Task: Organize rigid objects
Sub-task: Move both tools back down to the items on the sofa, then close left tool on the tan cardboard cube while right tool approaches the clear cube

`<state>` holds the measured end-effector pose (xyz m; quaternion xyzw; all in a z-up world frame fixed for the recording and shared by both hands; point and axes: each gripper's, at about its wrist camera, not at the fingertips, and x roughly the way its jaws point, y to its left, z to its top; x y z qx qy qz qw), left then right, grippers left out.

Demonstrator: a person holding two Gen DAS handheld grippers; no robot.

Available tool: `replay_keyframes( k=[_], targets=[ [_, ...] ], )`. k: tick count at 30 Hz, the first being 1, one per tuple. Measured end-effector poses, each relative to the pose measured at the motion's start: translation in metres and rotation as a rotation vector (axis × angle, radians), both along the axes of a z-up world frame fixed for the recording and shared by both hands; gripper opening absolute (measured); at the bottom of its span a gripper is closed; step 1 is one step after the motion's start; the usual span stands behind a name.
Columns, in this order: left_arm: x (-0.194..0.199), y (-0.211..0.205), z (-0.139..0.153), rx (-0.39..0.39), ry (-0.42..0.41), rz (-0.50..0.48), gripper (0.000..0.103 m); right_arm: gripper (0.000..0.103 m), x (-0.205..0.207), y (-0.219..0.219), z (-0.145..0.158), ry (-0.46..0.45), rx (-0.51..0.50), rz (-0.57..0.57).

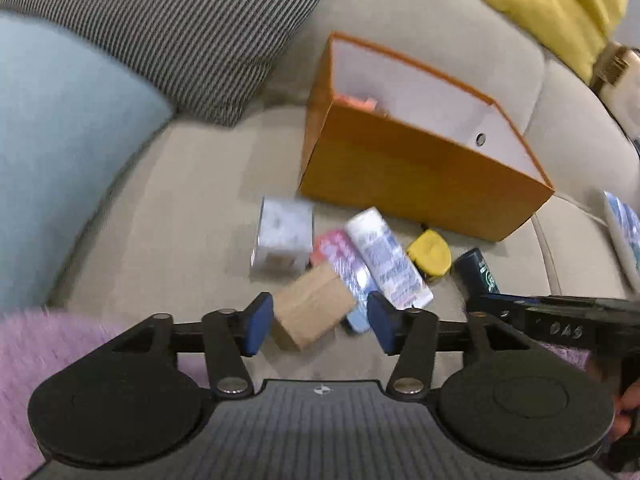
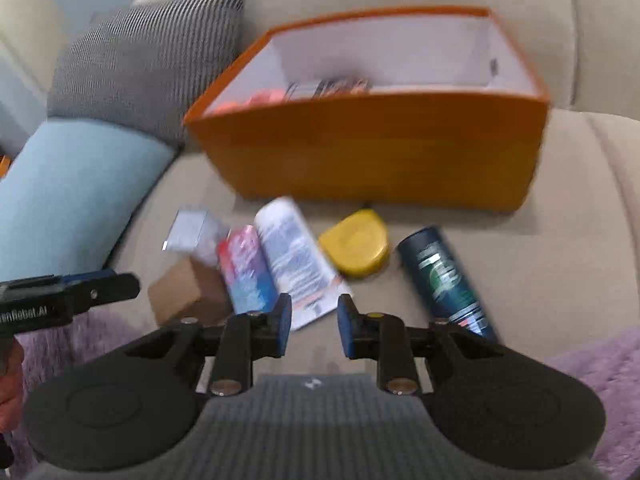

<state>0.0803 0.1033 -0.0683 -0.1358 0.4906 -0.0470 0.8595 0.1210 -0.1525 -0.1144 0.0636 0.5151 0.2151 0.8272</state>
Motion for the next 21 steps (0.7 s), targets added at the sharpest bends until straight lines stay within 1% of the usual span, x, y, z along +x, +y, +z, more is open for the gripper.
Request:
replay_keyframes(
  k=[1, 3, 6, 9, 11, 15, 17, 19, 20, 21],
  targets=[
    [0.0, -0.001, -0.004, 0.002, 0.009, -0.002, 0.068, 0.031, 0.001, 0.004, -0.002, 0.004, -0.008, 0.01],
    [0.0, -0.005, -0.007, 0.04, 0.007, -0.024, 0.07, 0.035, 0.0, 0.01, -0.005, 0.013, -0.029, 0.031],
    [0.003, -0.01, -0.012, 0.1, -0.01, -0.088, 0.075, 0.036, 0.004, 0.019, -0.013, 0.04, -0.027, 0.059],
    [0.012, -0.019, -0.016, 0.173, -0.025, -0.2, 0.08, 0.036, 0.008, 0.03, -0.014, 0.045, -0.022, 0.097],
    [0.016, -0.024, -0.019, 0.214, -0.025, -0.28, 0.08, 0.036, 0.013, 0.037, -0.013, 0.038, -0.02, 0.115],
    [0.026, -0.033, -0.028, 0.255, -0.012, -0.402, 0.08, 0.036, 0.024, 0.054, -0.014, 0.025, -0.043, 0.144],
    [0.031, -0.037, -0.034, 0.281, 0.0, -0.444, 0.08, 0.036, 0.029, 0.059, -0.016, 0.031, -0.045, 0.148],
    [0.036, -0.039, -0.039, 0.283, 0.019, -0.463, 0.073, 0.036, 0.033, 0.062, -0.018, 0.039, -0.044, 0.149],
    [0.037, -0.04, -0.04, 0.283, 0.02, -0.47, 0.064, 0.036, 0.034, 0.062, -0.019, 0.04, -0.046, 0.149],
    [0.038, -0.041, -0.041, 0.282, 0.016, -0.477, 0.06, 0.036, 0.035, 0.062, -0.02, 0.041, -0.047, 0.149]
  ],
)
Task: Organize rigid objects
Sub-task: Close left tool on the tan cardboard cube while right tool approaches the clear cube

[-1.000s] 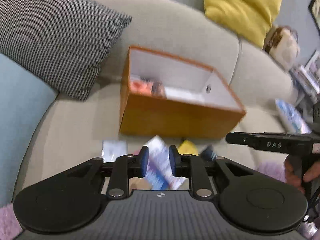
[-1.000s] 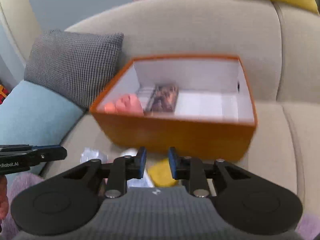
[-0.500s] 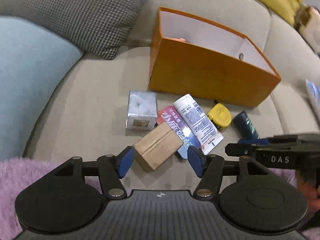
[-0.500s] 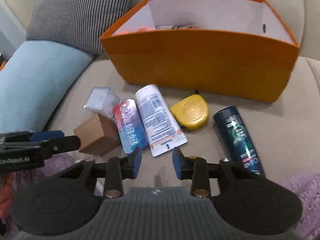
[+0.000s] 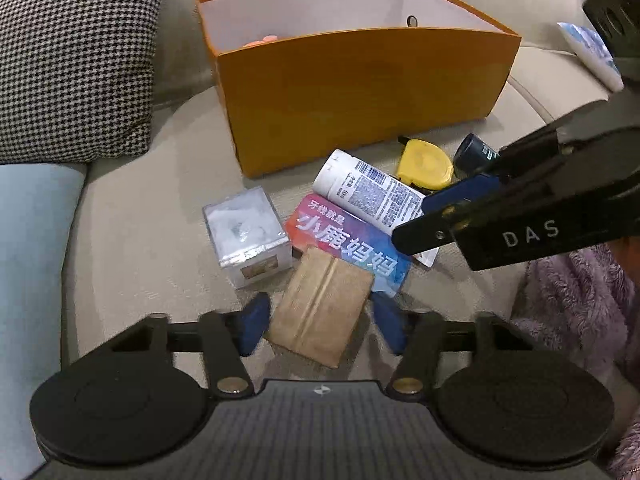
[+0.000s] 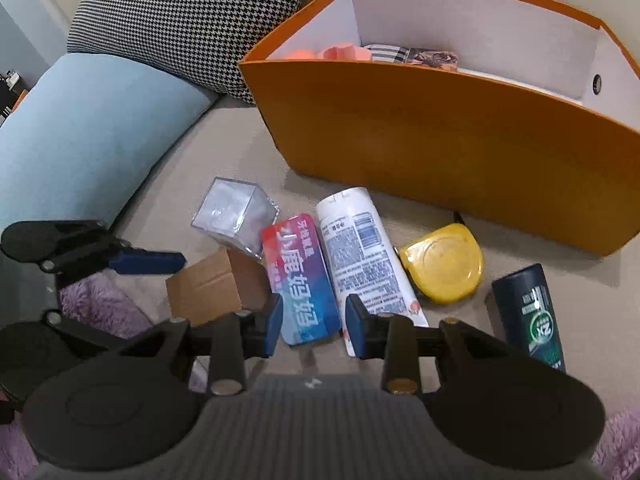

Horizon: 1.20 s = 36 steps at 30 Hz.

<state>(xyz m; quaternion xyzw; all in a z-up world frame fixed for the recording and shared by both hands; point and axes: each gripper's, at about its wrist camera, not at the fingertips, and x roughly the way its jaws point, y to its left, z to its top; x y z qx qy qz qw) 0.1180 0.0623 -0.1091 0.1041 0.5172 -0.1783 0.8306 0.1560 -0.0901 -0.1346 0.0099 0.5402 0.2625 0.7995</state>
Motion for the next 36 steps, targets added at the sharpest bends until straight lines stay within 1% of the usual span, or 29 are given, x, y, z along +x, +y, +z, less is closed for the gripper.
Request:
replay_keyframes(
  k=[1, 3, 5, 8, 10, 13, 14, 17, 20, 21, 22, 23, 26, 28, 29, 31, 33, 35, 36],
  targets=[
    [-0.001, 0.0, 0.0, -0.004, -0.001, -0.006, 0.06, 0.036, 0.001, 0.0, 0.0, 0.004, -0.001, 0.0],
    [-0.003, 0.001, 0.003, -0.006, -0.01, -0.003, 0.055, 0.036, 0.003, 0.001, -0.002, 0.008, -0.004, -0.003],
    [-0.007, 0.005, 0.008, 0.014, -0.032, -0.001, 0.053, 0.036, 0.006, 0.002, -0.004, 0.011, -0.008, -0.004],
    [-0.01, 0.011, 0.018, 0.085, -0.075, 0.001, 0.052, 0.036, 0.009, 0.005, -0.007, 0.017, -0.007, 0.006],
    [-0.01, 0.017, 0.02, 0.152, -0.113, 0.011, 0.052, 0.036, 0.01, 0.011, -0.007, 0.014, -0.003, 0.022],
    [-0.004, 0.026, 0.017, 0.254, -0.154, 0.043, 0.052, 0.036, 0.014, 0.024, -0.003, -0.009, 0.007, 0.052],
    [-0.001, 0.029, 0.016, 0.276, -0.16, 0.053, 0.052, 0.036, 0.016, 0.028, -0.002, -0.017, 0.01, 0.062],
    [0.005, 0.034, 0.008, 0.292, -0.163, 0.068, 0.052, 0.036, 0.02, 0.041, 0.001, -0.035, 0.01, 0.099],
    [0.006, 0.027, 0.003, 0.329, -0.178, 0.052, 0.052, 0.036, 0.026, 0.052, 0.003, -0.051, 0.003, 0.132],
    [0.006, 0.025, 0.002, 0.339, -0.171, 0.05, 0.052, 0.036, 0.028, 0.055, 0.004, -0.056, 0.0, 0.137],
    [0.006, 0.026, 0.001, 0.334, -0.15, 0.052, 0.051, 0.036, 0.03, 0.057, 0.005, -0.059, -0.001, 0.14],
    [0.005, 0.027, 0.0, 0.309, -0.13, 0.055, 0.052, 0.036, 0.032, 0.059, 0.005, -0.06, -0.002, 0.143],
    [0.003, 0.032, 0.005, 0.216, -0.097, 0.068, 0.055, 0.036, 0.034, 0.065, 0.006, -0.06, -0.012, 0.161],
    [0.003, 0.036, 0.009, 0.134, -0.062, 0.08, 0.056, 0.036, 0.036, 0.069, 0.006, -0.061, -0.017, 0.182],
    [0.003, 0.039, 0.01, 0.1, -0.05, 0.089, 0.058, 0.036, 0.037, 0.071, 0.006, -0.063, -0.018, 0.199],
    [0.003, 0.041, 0.01, 0.095, -0.046, 0.101, 0.066, 0.036, 0.037, 0.077, 0.007, -0.077, -0.029, 0.245],
    [0.003, 0.042, 0.01, 0.12, -0.052, 0.092, 0.075, 0.036, 0.037, 0.082, 0.009, -0.098, -0.055, 0.292],
    [0.003, 0.041, 0.007, 0.133, -0.036, 0.061, 0.081, 0.036, 0.04, 0.086, 0.011, -0.109, -0.076, 0.34],
    [0.003, 0.042, 0.005, 0.133, -0.02, 0.04, 0.082, 0.036, 0.041, 0.088, 0.012, -0.108, -0.084, 0.364]
  ],
)
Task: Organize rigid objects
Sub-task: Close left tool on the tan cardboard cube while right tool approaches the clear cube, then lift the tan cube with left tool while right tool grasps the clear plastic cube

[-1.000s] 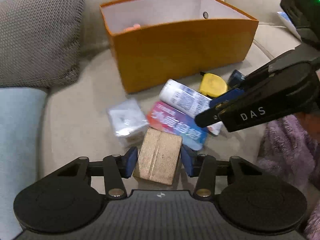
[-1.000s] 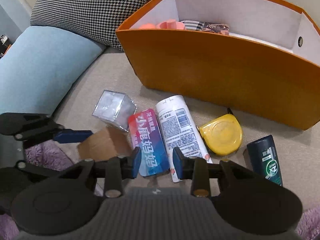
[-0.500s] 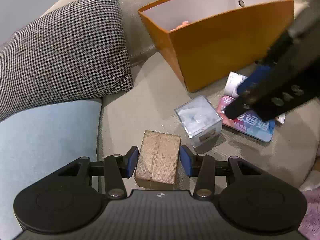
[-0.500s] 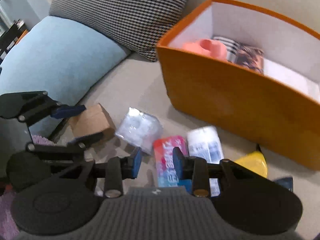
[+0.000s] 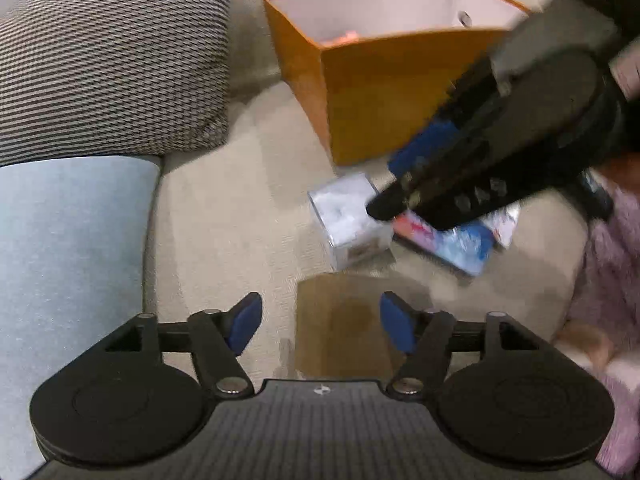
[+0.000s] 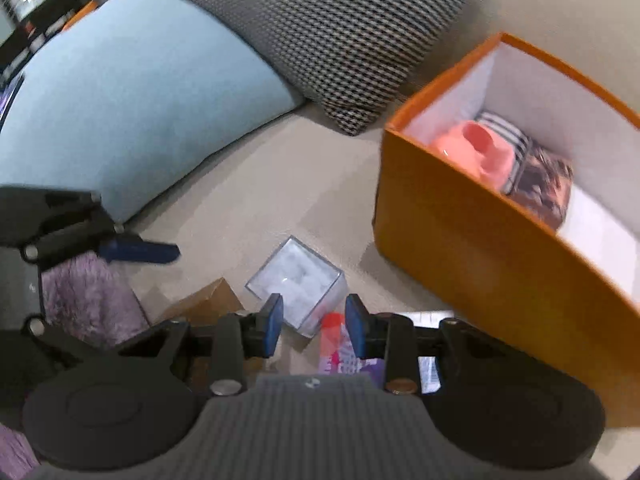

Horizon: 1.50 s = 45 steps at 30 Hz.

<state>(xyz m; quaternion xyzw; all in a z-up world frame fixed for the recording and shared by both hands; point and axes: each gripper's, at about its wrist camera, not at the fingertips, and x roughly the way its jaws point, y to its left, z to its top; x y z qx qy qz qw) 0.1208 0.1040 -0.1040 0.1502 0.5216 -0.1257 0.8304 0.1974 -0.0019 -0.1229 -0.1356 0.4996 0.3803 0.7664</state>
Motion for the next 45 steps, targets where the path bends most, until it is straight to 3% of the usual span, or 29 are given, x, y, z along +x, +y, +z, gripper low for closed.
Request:
replay_keyframes(
  k=[3, 8, 11, 14, 20, 25, 27, 32, 39, 45],
  targets=[
    [0.0, 0.0, -0.007, -0.039, 0.064, -0.041, 0.086, 0.036, 0.003, 0.004, 0.003, -0.004, -0.022, 0.059],
    [0.007, 0.0, -0.014, -0.021, 0.061, -0.001, 0.089, 0.038, 0.004, 0.014, 0.005, -0.02, -0.048, 0.194],
    [0.01, 0.002, -0.015, -0.023, 0.049, 0.029, 0.089, 0.046, 0.002, 0.021, 0.003, -0.044, -0.069, 0.297],
    [0.012, 0.008, -0.015, -0.048, 0.063, 0.065, 0.089, 0.047, 0.004, 0.031, 0.0, -0.083, -0.104, 0.399],
    [0.017, 0.009, -0.022, -0.07, 0.101, 0.065, 0.086, 0.058, 0.004, 0.051, -0.007, -0.092, -0.154, 0.587],
    [0.023, 0.014, -0.029, -0.102, 0.132, 0.089, 0.077, 0.054, 0.008, 0.062, -0.019, -0.076, -0.183, 0.597],
    [0.021, 0.015, -0.028, -0.117, 0.126, 0.084, 0.069, 0.053, 0.007, 0.063, -0.02, -0.083, -0.176, 0.587],
    [0.015, 0.014, -0.022, -0.086, 0.066, 0.098, 0.068, 0.052, 0.0, 0.05, -0.011, -0.09, -0.145, 0.554],
    [0.004, 0.01, 0.007, -0.124, 0.008, 0.074, 0.068, 0.052, -0.012, 0.01, 0.036, -0.122, -0.082, 0.541],
    [0.009, -0.018, 0.071, -0.12, -0.094, -0.086, 0.068, 0.052, 0.001, -0.048, 0.088, -0.168, -0.055, 0.464]
  ],
)
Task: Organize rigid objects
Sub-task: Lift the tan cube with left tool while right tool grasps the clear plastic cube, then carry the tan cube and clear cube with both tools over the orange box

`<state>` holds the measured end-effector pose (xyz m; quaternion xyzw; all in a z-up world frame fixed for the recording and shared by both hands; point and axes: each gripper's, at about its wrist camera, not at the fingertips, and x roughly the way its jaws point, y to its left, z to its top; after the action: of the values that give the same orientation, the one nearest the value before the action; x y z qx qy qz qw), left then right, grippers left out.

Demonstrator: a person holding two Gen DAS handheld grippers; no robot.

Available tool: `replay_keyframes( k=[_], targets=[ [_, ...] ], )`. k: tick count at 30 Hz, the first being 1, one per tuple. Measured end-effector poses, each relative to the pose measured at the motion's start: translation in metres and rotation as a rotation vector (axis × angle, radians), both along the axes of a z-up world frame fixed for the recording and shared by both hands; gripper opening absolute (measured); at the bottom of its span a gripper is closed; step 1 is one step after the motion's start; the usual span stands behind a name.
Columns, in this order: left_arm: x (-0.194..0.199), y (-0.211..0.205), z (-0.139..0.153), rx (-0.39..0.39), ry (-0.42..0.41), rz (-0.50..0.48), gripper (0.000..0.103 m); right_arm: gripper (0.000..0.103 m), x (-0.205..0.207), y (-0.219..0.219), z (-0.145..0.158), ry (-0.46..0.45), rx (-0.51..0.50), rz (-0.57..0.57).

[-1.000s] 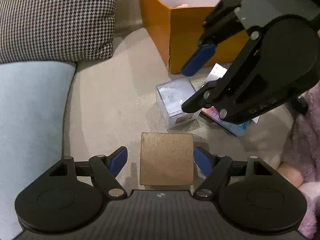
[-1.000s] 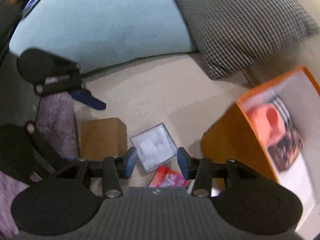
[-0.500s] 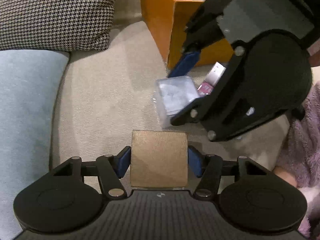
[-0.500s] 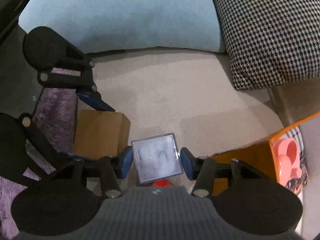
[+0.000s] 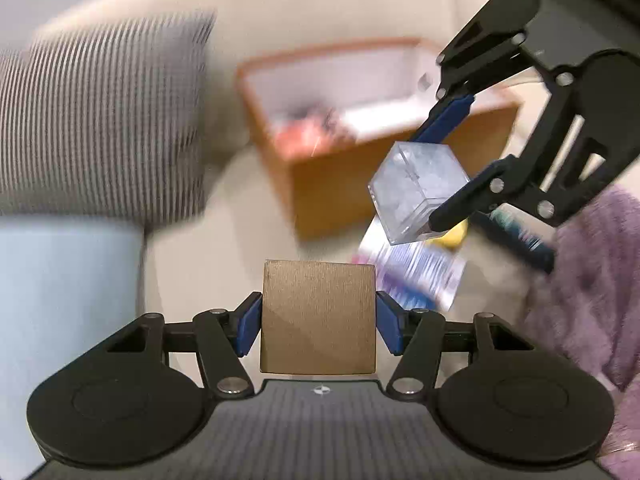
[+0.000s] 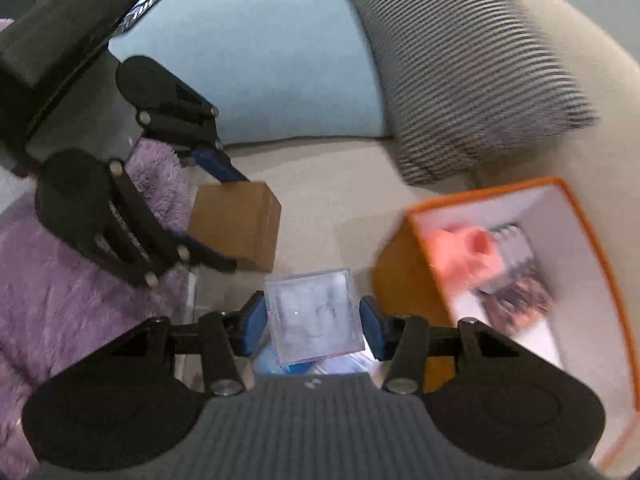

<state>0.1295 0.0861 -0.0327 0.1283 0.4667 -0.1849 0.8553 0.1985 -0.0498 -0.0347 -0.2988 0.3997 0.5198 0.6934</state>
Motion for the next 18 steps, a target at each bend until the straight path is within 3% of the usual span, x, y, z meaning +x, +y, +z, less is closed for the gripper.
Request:
replay_keyframes(
  k=[4, 9, 14, 18],
  targets=[
    [0.024, -0.025, 0.048, -0.016, -0.07, -0.15, 0.068, 0.052, 0.013, -0.044, 0.038, -0.058, 0.021, -0.078],
    [0.078, -0.074, 0.073, 0.077, -0.127, -0.37, 0.068, 0.052, 0.039, -0.081, 0.048, -0.156, -0.024, -0.17],
    [0.139, -0.11, 0.06, 0.083, -0.052, -0.522, 0.068, 0.051, 0.083, -0.104, 0.031, -0.145, -0.034, -0.279],
    [0.181, -0.125, 0.023, 0.124, 0.051, -0.593, 0.068, 0.051, 0.107, -0.115, 0.011, -0.097, -0.029, -0.322]
  ],
)
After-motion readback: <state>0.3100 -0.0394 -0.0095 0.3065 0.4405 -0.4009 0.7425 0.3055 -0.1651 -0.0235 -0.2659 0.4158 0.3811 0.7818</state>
